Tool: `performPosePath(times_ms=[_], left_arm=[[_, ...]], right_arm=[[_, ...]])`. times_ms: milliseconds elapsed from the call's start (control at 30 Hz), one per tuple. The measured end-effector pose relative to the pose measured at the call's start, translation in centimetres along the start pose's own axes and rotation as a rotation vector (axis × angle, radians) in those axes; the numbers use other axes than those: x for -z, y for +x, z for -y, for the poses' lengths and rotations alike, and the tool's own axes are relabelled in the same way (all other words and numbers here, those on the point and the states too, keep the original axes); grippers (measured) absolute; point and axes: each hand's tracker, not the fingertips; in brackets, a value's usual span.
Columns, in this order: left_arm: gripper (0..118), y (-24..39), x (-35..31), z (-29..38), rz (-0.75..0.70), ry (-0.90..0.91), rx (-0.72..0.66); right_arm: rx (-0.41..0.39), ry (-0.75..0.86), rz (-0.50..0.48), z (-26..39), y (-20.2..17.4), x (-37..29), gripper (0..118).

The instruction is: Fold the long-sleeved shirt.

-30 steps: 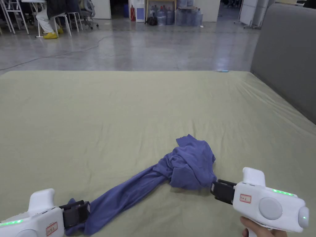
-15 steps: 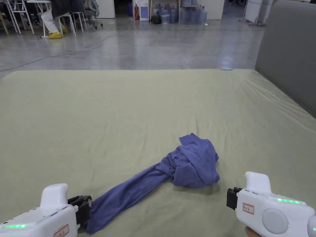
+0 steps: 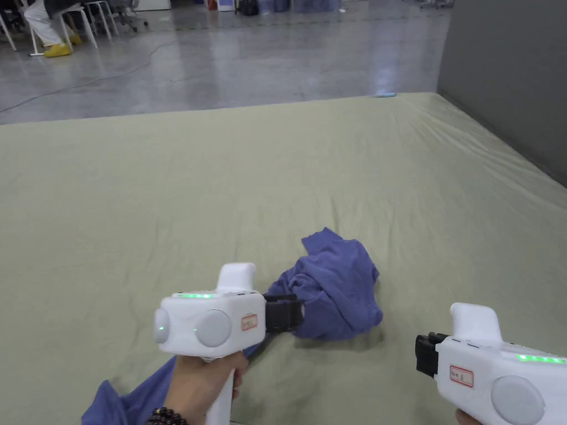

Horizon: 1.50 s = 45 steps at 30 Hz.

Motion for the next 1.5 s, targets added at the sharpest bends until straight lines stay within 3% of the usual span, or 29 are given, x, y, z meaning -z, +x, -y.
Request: performPosePath(times_ms=[100, 133, 167, 233, 300, 400, 500, 533, 567, 600, 633, 700, 767, 867, 900, 933, 1000, 1067, 1233, 1500], left_arm=[[116, 1.6, 3.5, 0.7, 0.02, -0.006, 0.016], [111, 1.9, 4.6, 0.8, 0.028, -0.016, 0.011], [99, 2.1, 5.8, 0.7, 0.033, -0.029, 0.008], [7, 2.6, 7.0, 0.7, 0.019, -0.033, 0.002], [5, 2.8, 8.0, 0.9, -0.025, -0.057, 0.004], [5, 2.4, 6.8, 1.4, 0.044, -0.028, -0.024], [4, 1.9, 4.8, 2.6, 0.04, 0.003, -0.006], [4, 1.7, 4.4, 3.0, 0.041, 0.007, -0.007], [4, 1.6, 4.1, 3.4, 0.043, 0.007, -0.007], [4, 1.6, 3.9, 3.7, 0.04, 0.005, -0.007], [4, 1.4, 3.5, 4.0, 0.033, 0.003, -0.009], [4, 1.3, 3.1, 4.6, 0.037, 0.007, -0.004], [4, 1.0, 2.8, 4.9, 0.032, 0.016, -0.022], [4, 0.6, 3.1, 5.1, 0.033, 0.005, -0.05], [4, 0.8, 3.1, 4.9, 0.035, 0.003, -0.056], [4, 0.8, 3.1, 4.9, 0.035, 0.003, -0.058], [4, 0.6, 3.2, 4.8, 0.032, 0.0, -0.06], [4, 0.6, 3.4, 4.5, 0.031, -0.002, -0.059], [4, -0.6, 1.7, 3.4, -0.013, 0.058, -0.03], [4, -3.8, -7.5, -4.1, -0.099, 0.28, -0.015]], right_arm=[[0.001, -0.016, 0.01, -0.3, 1.1, 0.5, 2], [-0.001, -0.02, 0.012, -0.4, 1.3, 0.8, 2], [-0.005, -0.028, 0.017, -0.7, 1.7, 1.1, 2], [-0.021, -0.035, 0.034, -1.1, 2.1, 1.6, 2], [-0.04, -0.044, 0.039, -2.2, 2.4, 2.4, 2], [-0.078, -0.037, 0.016, -5.5, 2.5, 4.1, 2], [-0.108, 0.005, -0.063, -11.1, 1.4, 7.0, 3], [-0.12, 0.01, -0.089, -13.2, 0.8, 8.4, 9], [-0.139, 0.006, -0.083, -15.3, 0.1, 9.8, 33], [-0.16, -0.005, -0.083, -17.0, -0.6, 11.4, 72], [-0.175, -0.022, -0.092, -18.8, -1.4, 13.4, 86], [-0.216, -0.08, -0.098, -21.4, -2.8, 17.3, 86], [-0.196, -0.207, -0.13, -22.9, -3.5, 21.7, 86], [-0.189, -0.373, -0.087, -22.5, -4.1, 26.8, 84], [-0.198, -0.423, -0.073, -22.0, -4.3, 27.9, 78], [-0.209, -0.495, -0.05, -21.3, -4.5, 28.7, 65], [-0.227, -0.607, -0.048, -19.3, -4.9, 29.6, 29], [-0.233, -0.442, -0.037, -18.6, -5.0, 28.1, 15], [-0.093, -0.288, -0.141, -19.3, -3.3, 22.0, 14], [-0.083, -0.021, -0.246, -24.5, -3.5, 8.9, 13]])
